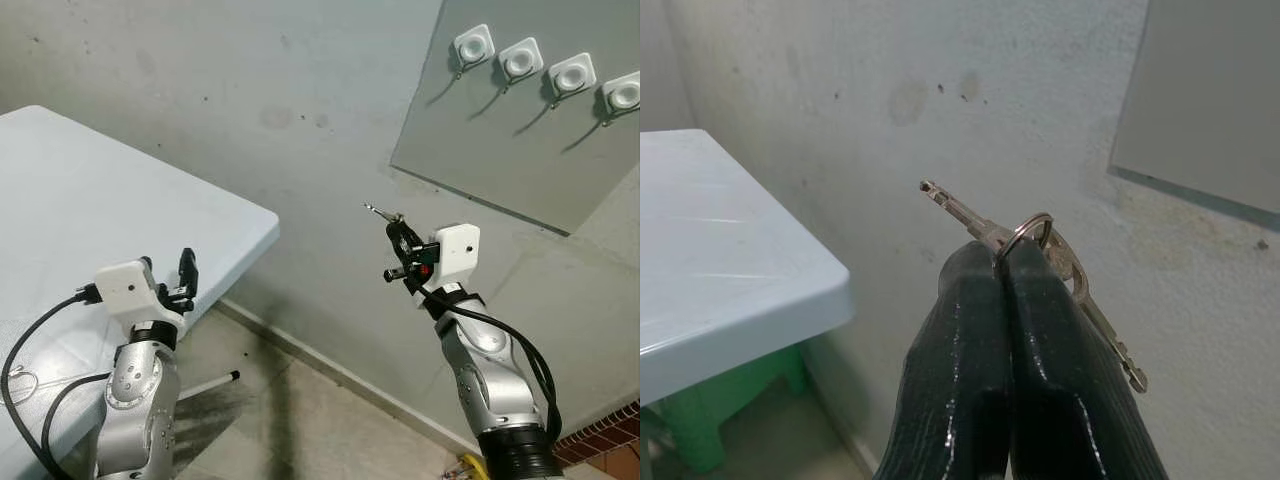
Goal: Hang keys on a hook
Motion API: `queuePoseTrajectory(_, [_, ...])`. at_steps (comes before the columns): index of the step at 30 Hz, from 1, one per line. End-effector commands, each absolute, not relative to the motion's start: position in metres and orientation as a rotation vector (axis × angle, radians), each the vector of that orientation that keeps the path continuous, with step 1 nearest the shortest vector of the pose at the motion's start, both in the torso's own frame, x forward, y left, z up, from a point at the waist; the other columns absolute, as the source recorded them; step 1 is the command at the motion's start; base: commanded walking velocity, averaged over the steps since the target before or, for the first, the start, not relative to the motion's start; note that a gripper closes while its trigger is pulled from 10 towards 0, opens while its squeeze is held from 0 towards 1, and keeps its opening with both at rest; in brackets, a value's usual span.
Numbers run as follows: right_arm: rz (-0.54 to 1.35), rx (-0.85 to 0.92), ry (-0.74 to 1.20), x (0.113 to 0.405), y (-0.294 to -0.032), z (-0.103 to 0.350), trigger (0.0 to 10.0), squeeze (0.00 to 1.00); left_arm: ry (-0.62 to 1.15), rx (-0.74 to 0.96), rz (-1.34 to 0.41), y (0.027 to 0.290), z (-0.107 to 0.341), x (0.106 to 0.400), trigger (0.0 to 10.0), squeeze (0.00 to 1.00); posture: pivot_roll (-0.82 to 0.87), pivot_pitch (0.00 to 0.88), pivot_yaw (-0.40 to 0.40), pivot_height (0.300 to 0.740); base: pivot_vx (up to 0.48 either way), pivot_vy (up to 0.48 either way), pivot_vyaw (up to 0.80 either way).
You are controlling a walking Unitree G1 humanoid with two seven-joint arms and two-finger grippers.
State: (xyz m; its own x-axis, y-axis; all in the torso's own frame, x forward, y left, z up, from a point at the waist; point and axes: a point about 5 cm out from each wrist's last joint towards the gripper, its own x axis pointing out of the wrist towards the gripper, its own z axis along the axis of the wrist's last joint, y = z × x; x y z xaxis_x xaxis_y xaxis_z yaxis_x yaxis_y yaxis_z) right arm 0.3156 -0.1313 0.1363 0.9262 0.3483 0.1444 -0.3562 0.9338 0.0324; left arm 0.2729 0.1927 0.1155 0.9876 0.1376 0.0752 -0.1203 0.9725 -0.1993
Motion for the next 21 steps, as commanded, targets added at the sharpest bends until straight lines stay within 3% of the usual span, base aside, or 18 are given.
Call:
queuePoseTrajectory(1, [0.355, 0.061, -0.157, 0.3175, -0.1328, 0.1423, 10.0, 0.00, -0.086, -0.196, 0.125, 0.1911, 0.1162, 0.2743, 10.0, 0.00, -0.03, 0.043, -0.063, 0.740, 0.000, 0.000, 0.00])
queuePoseTrajectory(5, [0.355, 0.061, -0.158, 0.3175, -0.1327, 0.1424, 10.0, 0.00, -0.085, -0.193, 0.126, 0.1912, 0.1164, 0.2745, 10.0, 0.00, -0.03, 0.045, -0.063, 0.740, 0.000, 0.000, -0.10])
queuePoseTrajectory(21, [0.342, 0.076, -0.155, 0.3158, -0.1318, 0.1399, 10.0, 0.00, -0.097, -0.177, 0.097, 0.1909, 0.1205, 0.2755, 10.0, 0.00, -0.03, 0.044, -0.046, 0.740, 0.000, 0.000, -0.70])
